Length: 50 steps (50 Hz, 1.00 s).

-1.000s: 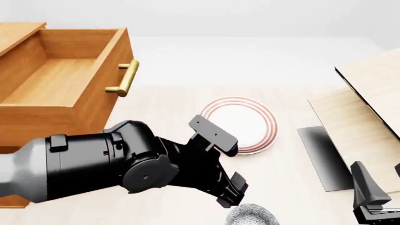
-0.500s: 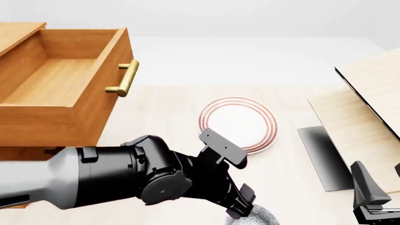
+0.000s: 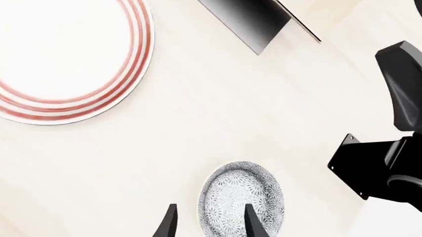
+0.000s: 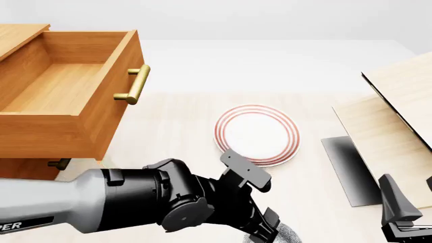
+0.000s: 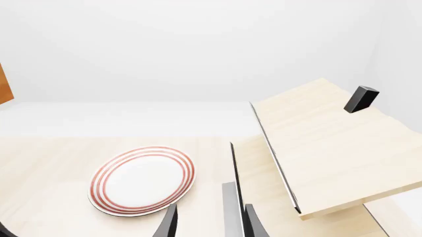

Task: Open the top drawer of the cabinet and put the bowl in it.

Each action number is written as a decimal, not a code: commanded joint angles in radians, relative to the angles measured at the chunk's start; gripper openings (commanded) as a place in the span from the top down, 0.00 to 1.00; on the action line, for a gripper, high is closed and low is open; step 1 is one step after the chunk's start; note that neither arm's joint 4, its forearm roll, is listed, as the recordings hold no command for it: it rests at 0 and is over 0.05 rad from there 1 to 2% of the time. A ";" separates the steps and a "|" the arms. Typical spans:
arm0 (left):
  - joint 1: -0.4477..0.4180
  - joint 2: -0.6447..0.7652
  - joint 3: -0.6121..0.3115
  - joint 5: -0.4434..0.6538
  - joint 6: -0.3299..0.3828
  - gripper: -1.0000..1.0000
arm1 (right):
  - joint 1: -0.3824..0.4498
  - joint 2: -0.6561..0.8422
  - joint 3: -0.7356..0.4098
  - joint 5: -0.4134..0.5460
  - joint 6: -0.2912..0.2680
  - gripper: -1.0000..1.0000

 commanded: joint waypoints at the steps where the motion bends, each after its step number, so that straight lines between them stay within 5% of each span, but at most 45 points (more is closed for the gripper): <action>1: -0.009 0.017 0.018 -0.033 -0.023 0.00 | 0.000 -0.001 0.001 0.000 0.000 0.00; 50: -0.002 0.075 0.105 -0.176 -0.091 0.00 | -0.001 -0.001 0.001 0.001 0.000 0.00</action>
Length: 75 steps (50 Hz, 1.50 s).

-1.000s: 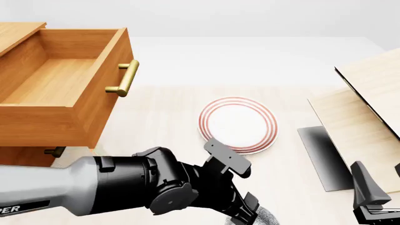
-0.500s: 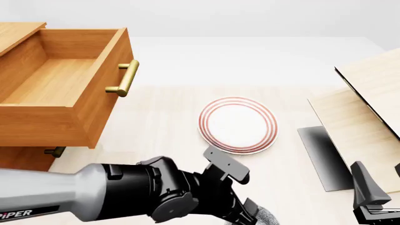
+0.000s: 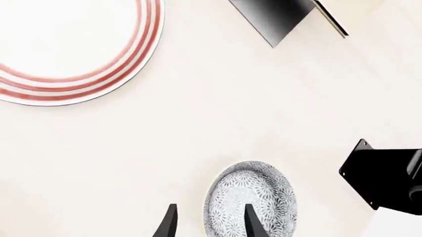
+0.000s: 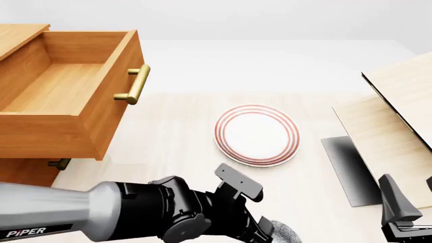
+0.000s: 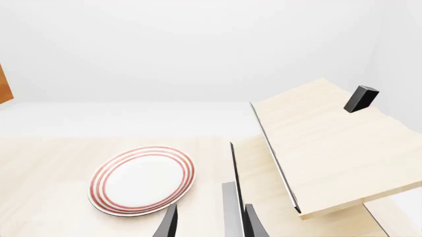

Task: Open the top drawer of the cabinet and put the bowl in it.

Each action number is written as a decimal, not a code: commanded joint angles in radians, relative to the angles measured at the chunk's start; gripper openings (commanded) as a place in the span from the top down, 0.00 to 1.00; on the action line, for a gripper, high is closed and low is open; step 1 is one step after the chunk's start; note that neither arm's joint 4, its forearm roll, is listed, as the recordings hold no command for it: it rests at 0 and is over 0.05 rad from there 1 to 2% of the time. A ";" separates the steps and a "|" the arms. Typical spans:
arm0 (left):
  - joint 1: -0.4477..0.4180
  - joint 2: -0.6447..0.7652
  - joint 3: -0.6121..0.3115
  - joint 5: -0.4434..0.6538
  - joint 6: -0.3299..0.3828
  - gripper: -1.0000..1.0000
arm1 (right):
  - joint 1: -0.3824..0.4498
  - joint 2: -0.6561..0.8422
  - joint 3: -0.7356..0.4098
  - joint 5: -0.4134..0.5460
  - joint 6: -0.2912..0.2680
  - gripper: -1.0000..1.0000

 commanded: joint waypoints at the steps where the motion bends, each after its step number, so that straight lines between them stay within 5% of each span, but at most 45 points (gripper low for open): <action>1: -0.003 0.022 0.015 -0.038 -0.020 0.00 | 0.000 -0.001 0.000 0.000 0.000 0.00; 59: -0.032 0.128 0.070 -0.210 -0.115 0.00 | 0.000 0.001 0.000 0.000 0.000 0.00; 60: -0.026 0.126 0.073 -0.210 -0.112 1.00 | 0.000 0.000 0.000 0.000 0.000 0.00; 75: -0.001 0.066 0.078 -0.183 -0.095 1.00 | 0.000 0.001 0.000 0.000 0.000 0.00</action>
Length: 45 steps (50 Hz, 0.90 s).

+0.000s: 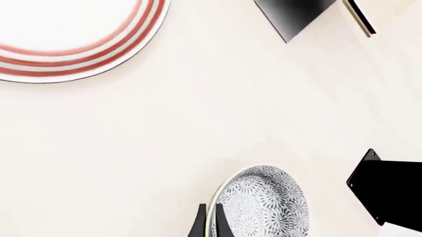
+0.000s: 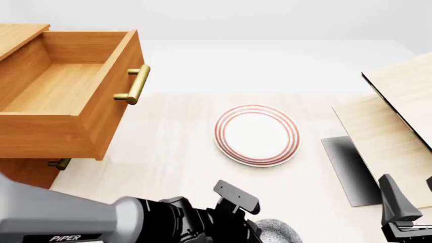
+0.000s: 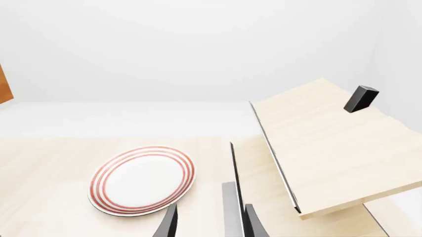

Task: Open the top drawer of the cabinet and put the bowl in it.

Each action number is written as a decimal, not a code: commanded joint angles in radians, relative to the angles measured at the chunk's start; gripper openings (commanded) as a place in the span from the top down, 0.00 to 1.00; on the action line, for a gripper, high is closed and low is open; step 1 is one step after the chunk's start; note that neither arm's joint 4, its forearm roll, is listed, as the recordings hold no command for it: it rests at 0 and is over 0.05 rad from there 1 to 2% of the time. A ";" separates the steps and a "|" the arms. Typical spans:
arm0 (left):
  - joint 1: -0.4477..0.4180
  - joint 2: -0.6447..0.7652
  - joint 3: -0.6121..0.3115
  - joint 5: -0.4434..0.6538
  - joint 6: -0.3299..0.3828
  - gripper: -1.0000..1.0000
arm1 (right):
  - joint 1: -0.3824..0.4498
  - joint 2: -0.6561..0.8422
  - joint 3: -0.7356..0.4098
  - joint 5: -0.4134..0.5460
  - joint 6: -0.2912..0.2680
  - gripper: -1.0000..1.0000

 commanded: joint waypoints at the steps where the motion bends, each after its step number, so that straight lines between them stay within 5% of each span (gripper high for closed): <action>1: 0.017 -0.042 0.003 0.016 0.012 1.00 | 0.000 -0.001 0.001 0.000 0.000 0.00; 45: 0.116 -0.254 -0.031 0.160 0.049 1.00 | 0.000 -0.001 0.001 0.000 0.000 0.00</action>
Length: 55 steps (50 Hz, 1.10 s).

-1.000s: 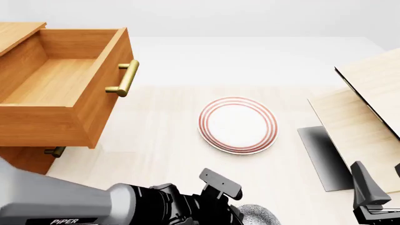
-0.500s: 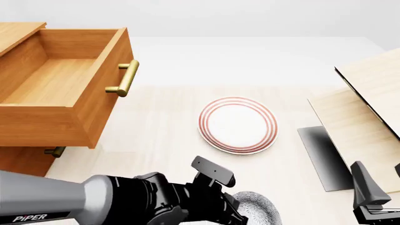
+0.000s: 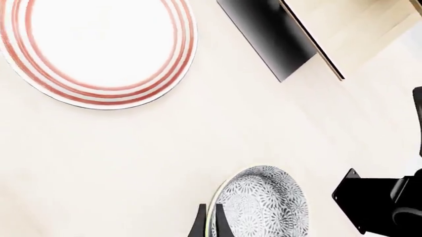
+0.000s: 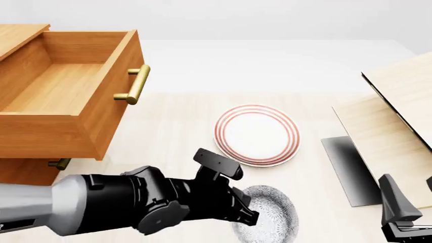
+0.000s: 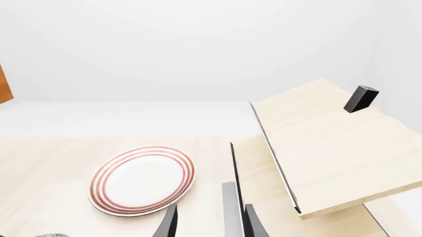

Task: Open the top drawer of the cabinet and put the bowl in it.

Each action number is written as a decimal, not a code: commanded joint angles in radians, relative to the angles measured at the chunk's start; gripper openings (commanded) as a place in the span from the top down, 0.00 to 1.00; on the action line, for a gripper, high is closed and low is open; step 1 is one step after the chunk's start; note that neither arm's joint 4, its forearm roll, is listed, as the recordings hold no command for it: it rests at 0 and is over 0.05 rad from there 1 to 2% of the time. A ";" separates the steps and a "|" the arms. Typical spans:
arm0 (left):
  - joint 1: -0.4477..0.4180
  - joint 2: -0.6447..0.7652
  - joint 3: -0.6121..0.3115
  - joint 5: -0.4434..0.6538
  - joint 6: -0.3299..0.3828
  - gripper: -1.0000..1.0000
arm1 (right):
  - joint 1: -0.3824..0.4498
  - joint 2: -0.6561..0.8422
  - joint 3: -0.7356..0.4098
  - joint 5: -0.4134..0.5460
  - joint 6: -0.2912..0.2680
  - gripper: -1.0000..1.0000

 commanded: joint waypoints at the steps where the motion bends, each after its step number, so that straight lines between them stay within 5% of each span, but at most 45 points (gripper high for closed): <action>1: 0.023 -0.053 -0.025 0.046 0.020 1.00 | 0.000 -0.001 0.001 0.000 0.000 0.00; 29: 0.142 -0.152 -0.117 0.175 0.097 1.00 | 0.000 -0.001 0.001 0.000 0.000 0.00; 55: 0.183 -0.248 -0.182 0.220 0.056 1.00 | 0.000 -0.001 0.001 0.000 0.000 0.00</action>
